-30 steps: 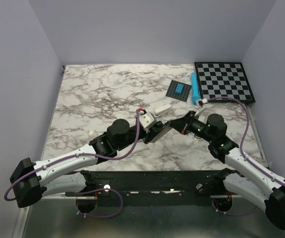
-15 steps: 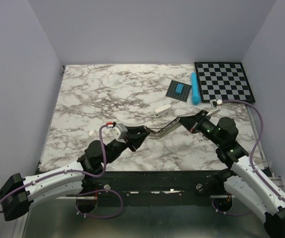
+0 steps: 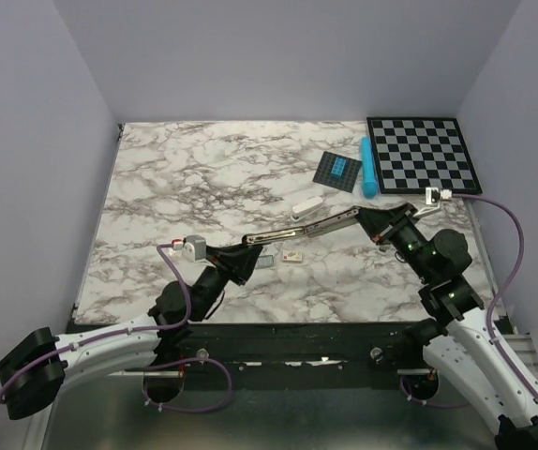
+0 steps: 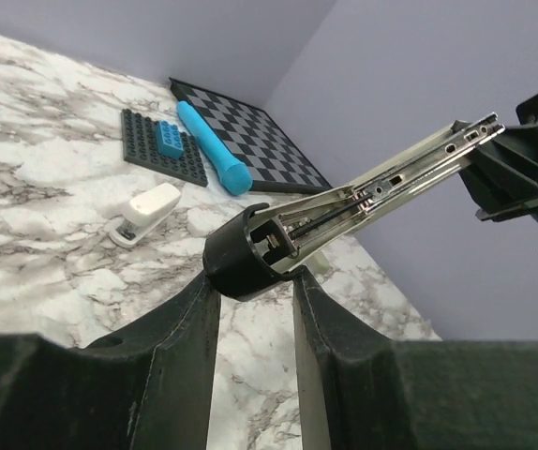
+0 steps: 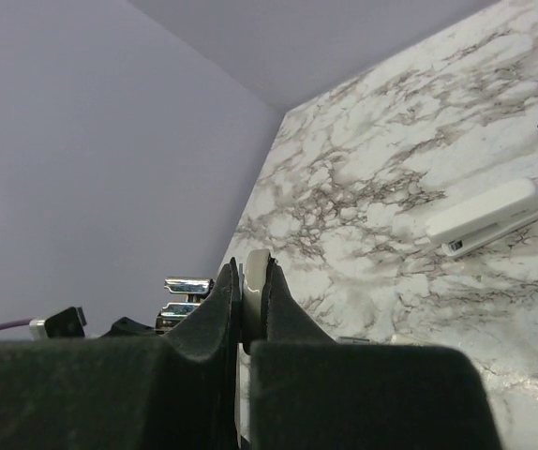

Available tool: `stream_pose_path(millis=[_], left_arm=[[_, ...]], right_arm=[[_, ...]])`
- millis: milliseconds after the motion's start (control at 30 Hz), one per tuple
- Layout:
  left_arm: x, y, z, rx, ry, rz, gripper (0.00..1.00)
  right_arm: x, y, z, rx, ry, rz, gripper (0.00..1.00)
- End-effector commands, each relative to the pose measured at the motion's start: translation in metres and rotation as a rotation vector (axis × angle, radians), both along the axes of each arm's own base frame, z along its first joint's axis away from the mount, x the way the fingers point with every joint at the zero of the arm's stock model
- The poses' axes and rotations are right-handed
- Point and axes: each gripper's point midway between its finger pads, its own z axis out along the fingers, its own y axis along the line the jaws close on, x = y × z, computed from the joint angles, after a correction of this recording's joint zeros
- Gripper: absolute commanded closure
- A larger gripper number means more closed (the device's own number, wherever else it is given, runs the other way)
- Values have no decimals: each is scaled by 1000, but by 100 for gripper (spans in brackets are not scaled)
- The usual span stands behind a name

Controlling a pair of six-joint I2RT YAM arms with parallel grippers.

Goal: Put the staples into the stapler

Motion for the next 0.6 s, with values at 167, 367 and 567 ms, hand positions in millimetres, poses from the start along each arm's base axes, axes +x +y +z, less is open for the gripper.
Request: stream_pose_path(millis=[167, 367, 567], left_arm=[[20, 33, -27, -152, 150, 183, 55], [15, 34, -27, -103, 129, 166, 19], [4, 32, -14, -14, 35, 106, 11]], right_arm=[[-19, -25, 84, 203, -203, -81, 99], [-21, -27, 77, 227, -179, -84, 99], [-20, -25, 71, 214, -171, -78, 99]])
